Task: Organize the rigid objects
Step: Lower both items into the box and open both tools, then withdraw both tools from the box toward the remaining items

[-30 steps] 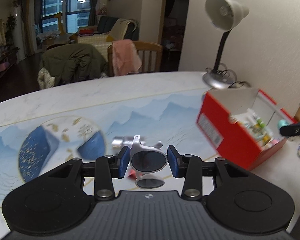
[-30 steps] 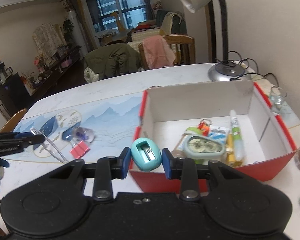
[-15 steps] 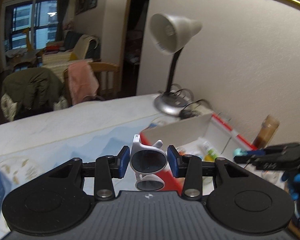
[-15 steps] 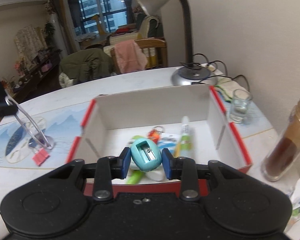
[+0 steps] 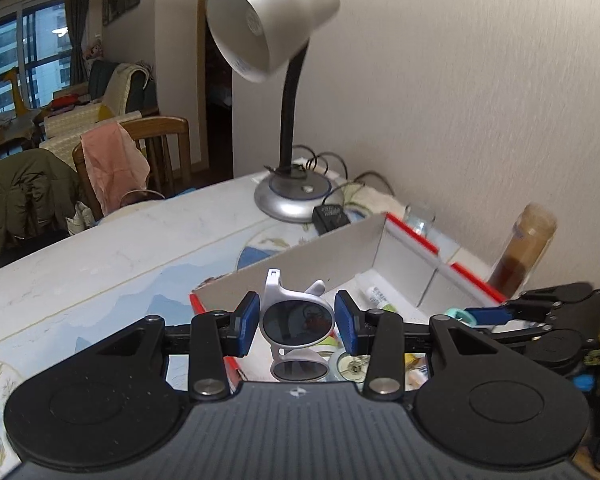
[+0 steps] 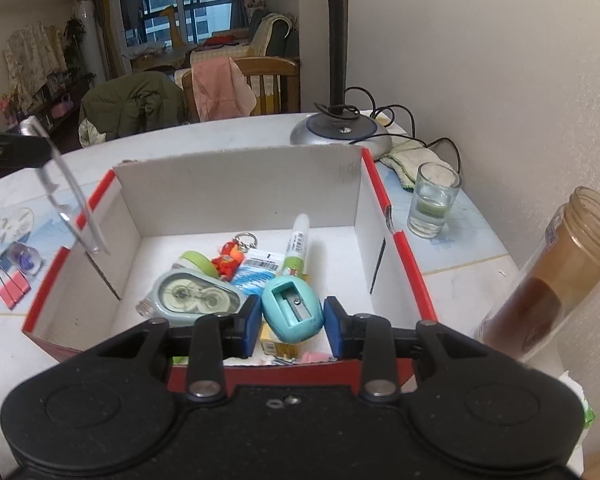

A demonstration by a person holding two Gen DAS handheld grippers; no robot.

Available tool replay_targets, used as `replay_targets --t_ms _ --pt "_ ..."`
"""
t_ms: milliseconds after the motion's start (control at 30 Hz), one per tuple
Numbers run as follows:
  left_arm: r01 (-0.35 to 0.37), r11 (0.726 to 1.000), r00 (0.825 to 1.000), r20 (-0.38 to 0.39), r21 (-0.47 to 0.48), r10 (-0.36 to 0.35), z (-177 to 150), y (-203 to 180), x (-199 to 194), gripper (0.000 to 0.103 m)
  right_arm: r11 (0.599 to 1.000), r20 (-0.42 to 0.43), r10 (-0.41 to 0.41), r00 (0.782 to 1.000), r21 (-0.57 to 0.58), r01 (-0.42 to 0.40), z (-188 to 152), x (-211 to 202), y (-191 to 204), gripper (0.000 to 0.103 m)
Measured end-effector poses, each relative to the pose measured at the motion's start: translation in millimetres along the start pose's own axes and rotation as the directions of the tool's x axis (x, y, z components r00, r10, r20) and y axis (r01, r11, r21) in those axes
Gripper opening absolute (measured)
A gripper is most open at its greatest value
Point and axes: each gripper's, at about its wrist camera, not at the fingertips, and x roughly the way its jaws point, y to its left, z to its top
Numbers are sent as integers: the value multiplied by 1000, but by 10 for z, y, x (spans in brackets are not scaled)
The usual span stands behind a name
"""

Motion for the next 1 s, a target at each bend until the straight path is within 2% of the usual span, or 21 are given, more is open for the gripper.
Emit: replay_targets --t_ms 333,533,733,1000 --pt "-73 994 991 -110 86 82 -62 -141 653 40 999 -44 -27 999 -37 26 11 191 -18 32" --pt "-97 991 981 -161 97 112 -89 -132 887 40 998 -61 -38 997 -60 35 1 285 0 33" --pt "-109 988 979 -161 113 126 -73 -195 960 40 997 -68 -29 997 -77 23 -7 309 14 33" --pt "-96 990 974 -194 106 116 -200 -258 820 41 997 -71 -5 997 -74 0 2 281 -10 35"
